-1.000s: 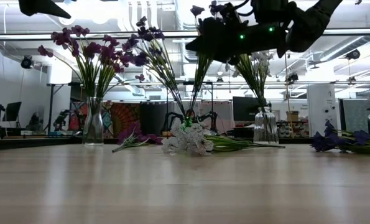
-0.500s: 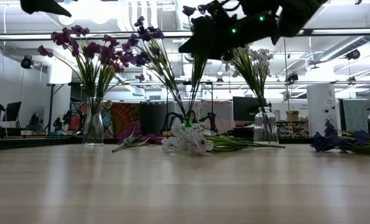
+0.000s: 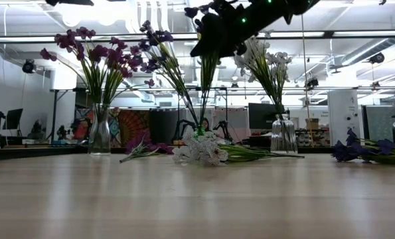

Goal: Sort flowers into vase by color
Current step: Put the white flowers into the right transparent flower vase

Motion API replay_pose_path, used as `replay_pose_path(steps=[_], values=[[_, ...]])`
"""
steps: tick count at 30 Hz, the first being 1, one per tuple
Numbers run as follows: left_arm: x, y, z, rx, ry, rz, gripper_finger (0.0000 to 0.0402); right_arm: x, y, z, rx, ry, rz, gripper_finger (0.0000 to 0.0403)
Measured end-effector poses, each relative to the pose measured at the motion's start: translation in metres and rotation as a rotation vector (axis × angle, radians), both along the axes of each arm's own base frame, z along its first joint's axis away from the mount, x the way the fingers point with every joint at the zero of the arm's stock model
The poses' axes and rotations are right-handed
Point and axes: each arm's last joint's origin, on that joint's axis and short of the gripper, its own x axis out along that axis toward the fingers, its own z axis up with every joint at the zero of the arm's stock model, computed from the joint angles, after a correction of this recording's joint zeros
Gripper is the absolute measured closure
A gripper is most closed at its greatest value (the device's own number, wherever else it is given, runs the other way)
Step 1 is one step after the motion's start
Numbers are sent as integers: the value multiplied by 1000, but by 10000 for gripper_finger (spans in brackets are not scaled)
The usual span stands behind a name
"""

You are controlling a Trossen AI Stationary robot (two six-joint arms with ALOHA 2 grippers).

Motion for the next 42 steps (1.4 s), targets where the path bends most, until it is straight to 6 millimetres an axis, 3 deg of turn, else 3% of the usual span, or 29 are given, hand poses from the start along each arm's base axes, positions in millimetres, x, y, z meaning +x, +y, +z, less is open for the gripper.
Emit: replay_pose_path(steps=[26,42], values=[[-8,-4,6,49,-52,-13,99,-2,0,53,49,128,-9,58],[-7,-3,5,42,-45,-12,99,-9,2,104,4,35,6,53]])
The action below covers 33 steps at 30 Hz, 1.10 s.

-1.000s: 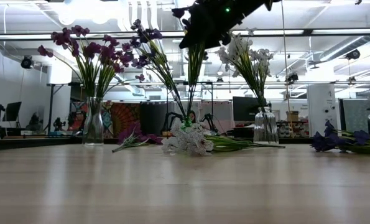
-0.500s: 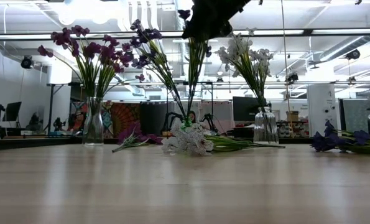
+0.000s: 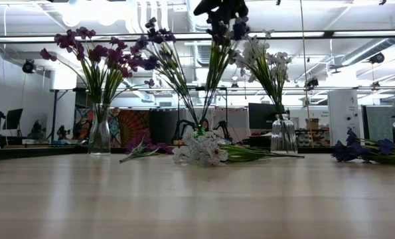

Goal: Sort flowers into vase by color
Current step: Put the white flowers into the right transparent flower vase

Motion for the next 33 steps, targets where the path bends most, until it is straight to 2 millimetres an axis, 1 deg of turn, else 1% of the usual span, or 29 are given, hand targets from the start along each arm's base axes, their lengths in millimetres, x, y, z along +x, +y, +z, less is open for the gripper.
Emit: replay_pose_path(steps=[4,8,10,13,16,18,21,23,26,29,31,33], values=[[0,0,0,0,0,0,99,-7,1,11,-5,-30,0,53],[0,0,0,0,-1,-6,99,-18,4,25,-12,-69,3,53],[1,-2,0,-9,-5,-66,100,-26,8,34,-16,-99,12,53],[10,-3,1,-25,-21,-164,104,-40,17,48,-18,-138,31,53],[21,-3,1,-27,1,-176,111,-56,25,60,0,-169,46,53],[28,-4,4,-21,6,-192,114,-65,30,64,20,-182,55,53],[36,-9,14,-13,-4,-241,115,-75,38,66,57,-166,69,53],[39,-12,26,9,7,-212,115,-79,42,65,85,-151,74,53],[37,-17,50,31,41,-150,115,-84,46,63,130,-134,75,53],[32,-24,70,-11,37,-162,116,-90,50,60,182,-100,66,53],[29,-28,72,-70,82,-154,116,-95,53,56,227,-61,53,53],[27,-31,66,-164,158,-111,116,-101,56,50,279,-7,33,53]])
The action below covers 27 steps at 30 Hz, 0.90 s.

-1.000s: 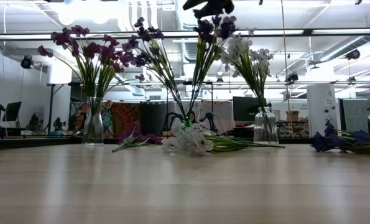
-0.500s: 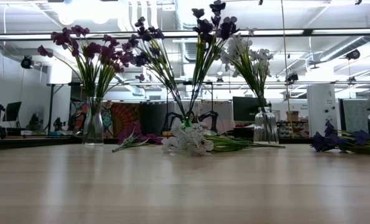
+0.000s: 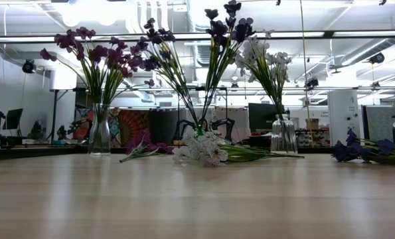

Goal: Sort flowers into vase by color
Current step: Put the white flowers into the right transparent flower vase

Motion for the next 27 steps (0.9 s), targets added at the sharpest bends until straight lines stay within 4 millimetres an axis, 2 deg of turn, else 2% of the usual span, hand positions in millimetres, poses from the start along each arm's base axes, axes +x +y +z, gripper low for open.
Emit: replay_pose_path(steps=[5,12,15,20,23,27], values=[[4,-15,-23,-195,157,80,116,-12,6,-16,132,155,-67,55],[26,-50,-41,-385,287,14,116,-30,15,-35,270,350,-187,65],[26,-64,-44,-459,335,-49,116,-35,23,-41,303,403,-211,69],[25,-90,-51,-460,431,-195,116,-33,38,-62,259,493,-146,74],[21,-110,-59,-424,503,-297,116,-30,45,-84,214,561,-105,74],[19,-133,-78,-322,537,-314,116,-18,51,-118,130,575,-30,74]])
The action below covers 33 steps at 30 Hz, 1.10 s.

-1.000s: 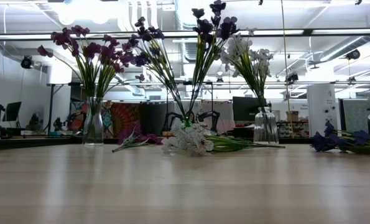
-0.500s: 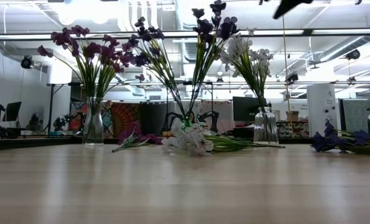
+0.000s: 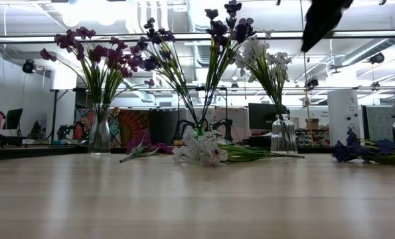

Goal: Sort flowers into vase by color
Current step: Put the white flowers into the right transparent flower vase

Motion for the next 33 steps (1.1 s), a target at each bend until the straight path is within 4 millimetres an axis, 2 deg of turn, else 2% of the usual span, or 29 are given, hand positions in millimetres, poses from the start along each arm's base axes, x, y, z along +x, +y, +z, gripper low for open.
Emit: replay_pose_path(steps=[7,11,18,23,27,33], values=[[11,-30,-42,21,-27,-49,116,21,5,-59,-108,-64,237,76],[17,-38,-63,24,-88,-137,116,32,0,-81,-151,-87,283,76],[15,-27,-87,121,-247,-119,116,56,-24,-102,-199,-16,304,76],[13,-20,-102,201,-366,-105,116,71,-43,-120,-140,-26,352,76],[14,-20,-113,227,-468,-164,116,73,-54,-139,-141,2,353,76],[16,-23,-124,260,-656,-276,116,65,-69,-171,-151,-34,301,76]])
